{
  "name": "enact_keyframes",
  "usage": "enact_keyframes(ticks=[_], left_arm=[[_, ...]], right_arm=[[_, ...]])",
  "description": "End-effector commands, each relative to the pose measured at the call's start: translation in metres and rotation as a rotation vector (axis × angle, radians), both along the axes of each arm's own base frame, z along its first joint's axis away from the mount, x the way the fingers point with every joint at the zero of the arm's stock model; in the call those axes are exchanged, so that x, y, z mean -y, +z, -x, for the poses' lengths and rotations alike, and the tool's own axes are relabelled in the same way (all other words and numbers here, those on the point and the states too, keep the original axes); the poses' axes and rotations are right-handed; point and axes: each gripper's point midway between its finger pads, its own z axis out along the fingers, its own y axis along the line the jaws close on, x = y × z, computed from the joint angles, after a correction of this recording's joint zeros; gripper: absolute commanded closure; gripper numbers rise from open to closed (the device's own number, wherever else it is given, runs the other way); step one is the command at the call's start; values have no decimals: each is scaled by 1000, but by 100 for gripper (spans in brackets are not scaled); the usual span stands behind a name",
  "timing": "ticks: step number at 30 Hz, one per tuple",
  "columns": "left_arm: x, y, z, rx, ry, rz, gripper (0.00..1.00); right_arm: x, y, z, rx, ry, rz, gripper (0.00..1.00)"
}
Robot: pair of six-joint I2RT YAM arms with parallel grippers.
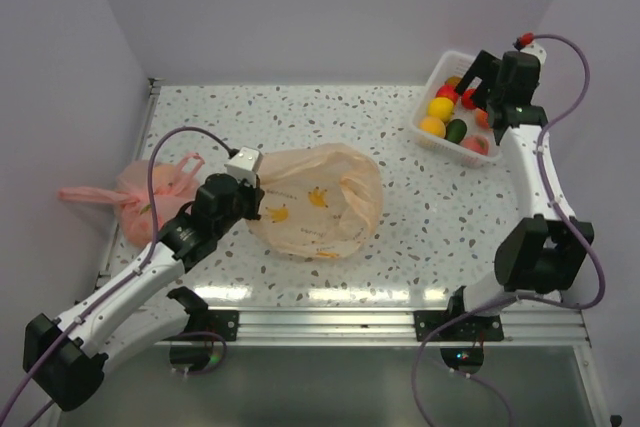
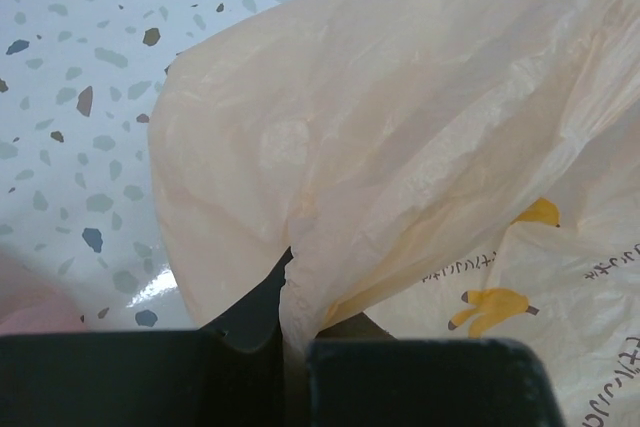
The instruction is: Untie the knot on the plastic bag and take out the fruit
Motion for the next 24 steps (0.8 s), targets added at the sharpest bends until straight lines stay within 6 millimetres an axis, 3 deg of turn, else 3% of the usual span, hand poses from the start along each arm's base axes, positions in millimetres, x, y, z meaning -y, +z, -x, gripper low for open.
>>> enact_keyframes(ticks=[1,4,6,7,10,11,12,14,17,20,21,23,24], left_arm=[[13,18,-6,60,-43,68,100],[25,22,-5,50,-89,111,100],[34,30,-3,63,-133,144,100],[37,35,-4,71,-139,161,100],[44,52,-6,76,-140,220,100],[47,63,-8,83,-135,242,100],[49,58,-11,46,-113,256,100],[47,62,-20,31,-57,263,100],[41,41,-31,-34,35,236,99],[37,19,-32,-98,86,210,83],[37,16,-30,-109,83,213,72],[35,12,-25,-117,81,217,61],[32,19,-21,-101,81,232,47]], right_arm=[[-39,50,45,117,203,-31,1],[-64,72,95,175,336,-29,1],[-74,75,119,191,387,-22,1],[-78,94,144,245,409,3,1],[-88,109,186,308,451,25,1],[-89,112,197,321,455,30,1],[-90,105,205,305,455,25,1],[-95,110,228,338,463,25,1],[-105,99,247,343,493,3,1],[-106,91,264,321,483,9,1],[-100,82,269,288,458,17,1],[-104,77,280,282,477,30,1],[-103,78,290,298,474,40,1]])
